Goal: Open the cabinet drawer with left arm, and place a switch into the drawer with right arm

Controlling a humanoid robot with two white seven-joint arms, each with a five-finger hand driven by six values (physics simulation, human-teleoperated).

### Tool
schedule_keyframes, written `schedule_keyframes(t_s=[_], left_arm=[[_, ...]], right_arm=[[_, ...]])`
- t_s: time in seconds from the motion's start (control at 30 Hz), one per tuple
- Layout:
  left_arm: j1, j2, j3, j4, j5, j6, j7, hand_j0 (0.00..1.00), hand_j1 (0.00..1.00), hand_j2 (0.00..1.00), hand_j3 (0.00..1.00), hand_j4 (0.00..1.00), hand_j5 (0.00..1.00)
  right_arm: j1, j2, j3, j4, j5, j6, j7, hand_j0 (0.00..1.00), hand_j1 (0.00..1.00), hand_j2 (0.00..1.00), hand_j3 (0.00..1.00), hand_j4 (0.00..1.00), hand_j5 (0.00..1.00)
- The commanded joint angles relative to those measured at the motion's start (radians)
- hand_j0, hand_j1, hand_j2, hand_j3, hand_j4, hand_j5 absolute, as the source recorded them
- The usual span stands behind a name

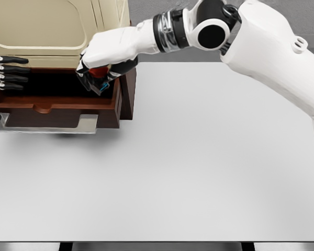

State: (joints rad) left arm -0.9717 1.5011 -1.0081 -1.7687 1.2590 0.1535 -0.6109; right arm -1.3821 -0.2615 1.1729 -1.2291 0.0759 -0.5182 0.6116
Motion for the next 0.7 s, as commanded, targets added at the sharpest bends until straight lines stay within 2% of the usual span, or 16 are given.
schedule_keyframes(t_s=[0.0,0.1,0.23,0.27,0.33,0.67], left_arm=[[0.001,-0.008,0.003,0.0,0.011,0.0,0.0,1.0,1.0,1.0,1.0,1.0,1.0],[-0.015,-0.018,0.003,0.002,0.011,0.001,0.0,1.0,1.0,1.0,1.0,1.0,1.0],[-0.022,-0.019,0.006,0.002,0.011,0.001,0.0,1.0,1.0,1.0,1.0,1.0,1.0],[-0.022,-0.019,0.006,0.0,0.011,0.001,0.0,1.0,1.0,1.0,1.0,1.0,1.0],[-0.022,-0.018,0.006,0.002,0.011,0.003,0.0,1.0,1.0,1.0,1.0,1.0,1.0],[-0.031,-0.019,0.01,0.002,0.011,0.005,0.0,1.0,1.0,1.0,1.0,1.0,1.0]], right_arm=[[0.0,0.028,0.013,0.054,-0.004,-0.003,-0.001,0.48,0.48,0.48,0.48,0.48,0.48],[-0.002,0.05,0.013,0.112,-0.002,-0.017,-0.001,0.48,0.48,0.48,0.48,0.48,0.48],[-0.002,0.073,0.014,0.122,-0.002,-0.016,-0.001,0.48,0.48,0.48,0.48,0.48,0.48],[-0.002,0.076,0.014,0.128,-0.002,-0.016,-0.001,0.53,0.53,0.53,0.53,0.53,0.53],[-0.002,0.077,0.011,0.128,-0.005,-0.008,-0.001,1.0,1.0,1.0,1.0,1.0,1.0],[-0.008,0.067,0.013,0.102,-0.002,-0.092,-0.001,1.0,1.0,1.0,1.0,1.0,1.0]])
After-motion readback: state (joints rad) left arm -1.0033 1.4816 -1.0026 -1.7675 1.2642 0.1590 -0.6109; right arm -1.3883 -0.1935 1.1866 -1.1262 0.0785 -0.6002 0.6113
